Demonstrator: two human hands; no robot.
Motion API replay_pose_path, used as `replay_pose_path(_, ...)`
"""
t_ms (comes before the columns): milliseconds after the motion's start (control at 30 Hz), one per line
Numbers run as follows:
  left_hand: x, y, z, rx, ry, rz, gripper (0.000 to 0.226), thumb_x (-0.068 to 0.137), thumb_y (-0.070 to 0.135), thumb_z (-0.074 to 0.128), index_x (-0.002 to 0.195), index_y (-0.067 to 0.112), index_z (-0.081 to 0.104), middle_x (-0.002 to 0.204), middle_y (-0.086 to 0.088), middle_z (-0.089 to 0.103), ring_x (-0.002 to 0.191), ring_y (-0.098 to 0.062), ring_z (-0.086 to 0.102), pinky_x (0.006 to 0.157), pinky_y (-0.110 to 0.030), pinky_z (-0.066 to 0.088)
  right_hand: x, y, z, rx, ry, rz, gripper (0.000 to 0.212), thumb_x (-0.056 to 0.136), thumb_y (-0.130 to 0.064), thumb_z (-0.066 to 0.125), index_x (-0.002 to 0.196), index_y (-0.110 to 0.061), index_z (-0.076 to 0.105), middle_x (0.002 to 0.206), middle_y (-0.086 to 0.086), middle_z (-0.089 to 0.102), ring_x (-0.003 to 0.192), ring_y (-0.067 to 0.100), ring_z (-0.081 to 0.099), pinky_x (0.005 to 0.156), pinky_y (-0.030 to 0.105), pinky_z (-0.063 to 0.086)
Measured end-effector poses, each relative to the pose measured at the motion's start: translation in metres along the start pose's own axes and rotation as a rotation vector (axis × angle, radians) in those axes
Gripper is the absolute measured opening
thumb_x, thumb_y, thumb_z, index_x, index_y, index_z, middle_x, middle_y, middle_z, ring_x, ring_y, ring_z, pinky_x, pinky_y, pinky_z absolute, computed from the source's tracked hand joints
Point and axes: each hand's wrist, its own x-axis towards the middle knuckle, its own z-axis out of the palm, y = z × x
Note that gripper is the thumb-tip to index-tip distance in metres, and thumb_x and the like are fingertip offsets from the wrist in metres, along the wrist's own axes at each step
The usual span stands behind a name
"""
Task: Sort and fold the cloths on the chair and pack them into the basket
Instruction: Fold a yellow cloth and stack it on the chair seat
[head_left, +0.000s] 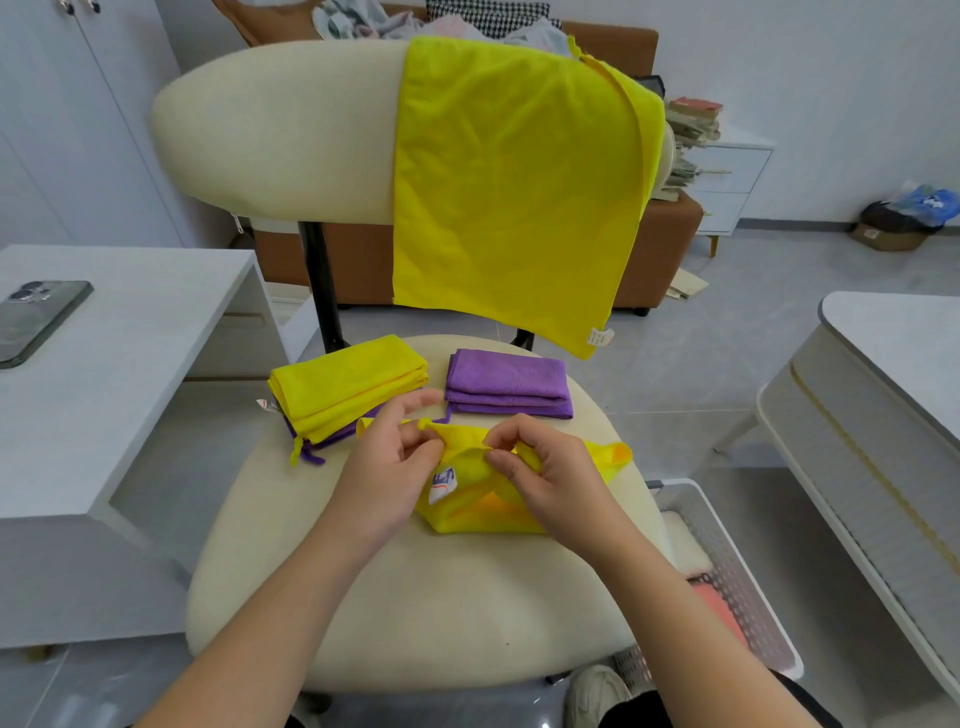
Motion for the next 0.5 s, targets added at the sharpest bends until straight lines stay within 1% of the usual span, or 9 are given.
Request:
replay_pose_path(33, 0.0000, 0.0000, -0.0001, -0.008, 0.022, -0.017, 0.032, 0.089, 0.000, 0.057, 0.105, 0.028, 0.059, 0.075, 0.006, 0.067, 0.065, 0.002, 0.059, 0.061, -0.013, 0.048, -0.0008, -0.0008, 0.0008, 0.019, -0.007, 0.006, 0.006, 0.087, -0.022, 0.058, 0.086, -0.029, 0.058, 0.078, -0.019, 0.058, 0.077, -0.001, 0.054, 0.070, 0.013, 0.042)
replay_pose_path(100, -0.0003, 0.0002, 0.0001, -0.001, 0.027, -0.042, 0.024, 0.088, 0.002, 0.061, 0.096, 0.025, 0.062, 0.071, 0.008, 0.071, 0.066, 0.002, 0.064, 0.060, -0.013, 0.050, -0.0025, -0.0025, 0.0024, 0.049, -0.015, 0.016, 0.009, 0.089, -0.020, 0.061, 0.086, -0.028, 0.059, 0.076, -0.019, 0.059, 0.077, -0.001, 0.053, 0.070, 0.013, 0.042)
replay_pose_path(167, -0.0022, 0.0004, 0.0005, -0.007, 0.004, -0.048, 0.021, 0.088, 0.001, 0.060, 0.087, 0.022, 0.066, 0.071, 0.009, 0.072, 0.067, 0.001, 0.066, 0.060, -0.013, 0.051, -0.0027, -0.0043, 0.0033, 0.066, -0.024, 0.034, 0.016, 0.090, -0.020, 0.063, 0.083, -0.033, 0.058, 0.075, -0.023, 0.059, 0.075, -0.002, 0.053, 0.068, 0.012, 0.040)
replay_pose_path(267, -0.0047, 0.0019, 0.0012, 0.014, -0.016, -0.040, 0.017, 0.087, 0.004, 0.062, 0.088, 0.020, 0.068, 0.079, 0.005, 0.072, 0.072, -0.003, 0.066, 0.063, -0.014, 0.052, -0.0026, -0.0050, 0.0044, 0.066, -0.015, 0.052, 0.017, 0.089, -0.021, 0.064, 0.079, -0.034, 0.058, 0.074, -0.024, 0.058, 0.073, -0.002, 0.052, 0.066, 0.012, 0.040)
replay_pose_path(333, -0.0053, 0.0029, 0.0012, 0.055, -0.005, -0.028, 0.015, 0.086, 0.008, 0.065, 0.087, 0.022, 0.068, 0.082, 0.005, 0.071, 0.073, -0.001, 0.066, 0.063, -0.012, 0.051, -0.0027, -0.0054, 0.0045, 0.062, 0.001, 0.056, 0.015, 0.089, -0.021, 0.065, 0.079, -0.031, 0.059, 0.073, -0.019, 0.059, 0.072, -0.001, 0.052, 0.066, 0.012, 0.040)
replay_pose_path(400, -0.0055, 0.0032, 0.0008, 0.104, 0.013, -0.016, 0.018, 0.085, 0.010, 0.066, 0.081, 0.027, 0.066, 0.079, 0.008, 0.068, 0.069, 0.007, 0.063, 0.061, -0.009, 0.049, -0.0032, -0.0063, 0.0044, 0.060, 0.019, 0.050, 0.015, 0.089, -0.021, 0.065, 0.078, -0.030, 0.059, 0.073, -0.015, 0.060, 0.072, 0.000, 0.053, 0.066, 0.013, 0.041)
replay_pose_path(500, -0.0055, 0.0037, 0.0004, 0.193, -0.002, 0.001, 0.019, 0.085, 0.013, 0.067, 0.077, 0.031, 0.065, 0.078, 0.009, 0.067, 0.068, 0.009, 0.061, 0.062, -0.010, 0.049, -0.0033, -0.0065, 0.0044, 0.041, 0.032, 0.038, 0.018, 0.088, -0.022, 0.067, 0.077, -0.034, 0.058, 0.074, -0.012, 0.061, 0.072, 0.001, 0.054, 0.066, 0.015, 0.042)
